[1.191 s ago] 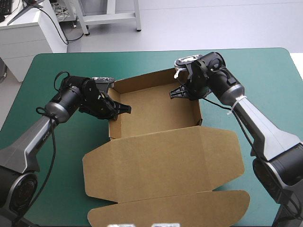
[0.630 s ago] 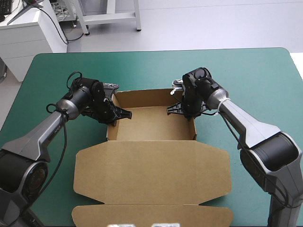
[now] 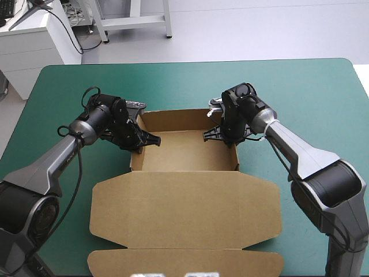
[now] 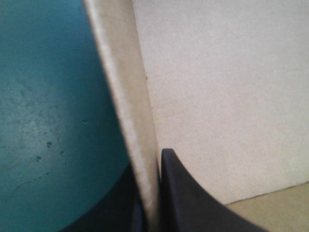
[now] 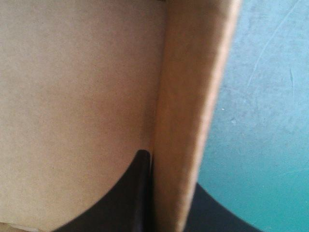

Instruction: Fold the box

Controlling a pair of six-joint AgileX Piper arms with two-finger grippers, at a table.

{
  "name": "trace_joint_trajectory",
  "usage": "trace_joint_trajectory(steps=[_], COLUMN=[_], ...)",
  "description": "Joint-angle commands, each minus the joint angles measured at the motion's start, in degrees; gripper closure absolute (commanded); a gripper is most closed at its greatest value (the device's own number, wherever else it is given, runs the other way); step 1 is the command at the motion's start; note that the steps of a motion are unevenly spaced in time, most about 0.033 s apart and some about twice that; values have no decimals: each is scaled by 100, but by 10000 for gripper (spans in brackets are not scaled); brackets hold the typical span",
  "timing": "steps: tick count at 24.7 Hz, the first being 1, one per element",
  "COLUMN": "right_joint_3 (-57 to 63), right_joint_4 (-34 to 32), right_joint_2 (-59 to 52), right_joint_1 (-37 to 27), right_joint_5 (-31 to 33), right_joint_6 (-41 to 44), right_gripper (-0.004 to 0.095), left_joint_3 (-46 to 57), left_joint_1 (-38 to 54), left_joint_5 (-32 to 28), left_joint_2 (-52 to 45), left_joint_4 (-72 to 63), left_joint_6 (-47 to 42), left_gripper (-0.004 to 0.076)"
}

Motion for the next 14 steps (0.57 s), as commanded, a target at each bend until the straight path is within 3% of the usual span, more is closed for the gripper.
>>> trace_joint_trajectory(steps=[1,3,4,6,11,14], right_joint_3=[-112,-112,-112,-112,-112,-112], right_joint_4=[455,450,367,304,192,203], right_joint_2=[-226,-226,-226,-226,-226,-226], right_joint_1=[111,111,111,111,111,111], right_joint_5=[-281,-317,-342,-359,-459,-419], right_joint_6=[-238,-87,-85,-85,-130,-143], right_gripper=[734,597,482,405,376,378], left_joint_3=[-90,-90,-90,-90,-90,-90], left_joint_1=[-130,-130,-130,-130,-130,-130], left_joint_5=[-464,-464,-464,-493,-695,-722], left_joint_2=[-85,-85,-85,-85,-85,-85], left_joint_4=[-548,-560,-632,-759,-1037,-1013], left_joint_6=[335,335,335,335,365,501], left_gripper=[640,571,484,395,202,185])
